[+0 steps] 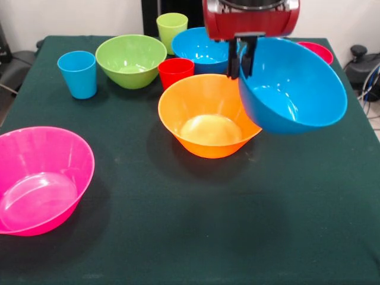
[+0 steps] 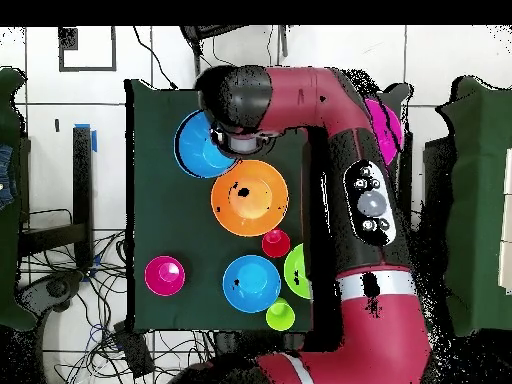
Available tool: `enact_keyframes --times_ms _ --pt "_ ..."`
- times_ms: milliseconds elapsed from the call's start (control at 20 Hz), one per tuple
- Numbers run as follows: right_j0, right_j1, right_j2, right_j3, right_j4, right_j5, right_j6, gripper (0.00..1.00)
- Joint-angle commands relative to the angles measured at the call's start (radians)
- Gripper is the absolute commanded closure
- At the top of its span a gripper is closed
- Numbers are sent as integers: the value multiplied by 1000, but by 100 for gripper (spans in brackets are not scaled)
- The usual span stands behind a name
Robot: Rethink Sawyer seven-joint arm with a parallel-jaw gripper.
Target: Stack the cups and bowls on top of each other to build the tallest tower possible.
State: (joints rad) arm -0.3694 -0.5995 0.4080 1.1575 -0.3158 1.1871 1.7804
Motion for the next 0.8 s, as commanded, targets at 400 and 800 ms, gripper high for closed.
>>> enact_keyframes --times_ms 400,800 --pt "-70 -172 48 478 -23 -227 -117 100" --pt "-93 -227 65 614 -70 -356 -137 100"
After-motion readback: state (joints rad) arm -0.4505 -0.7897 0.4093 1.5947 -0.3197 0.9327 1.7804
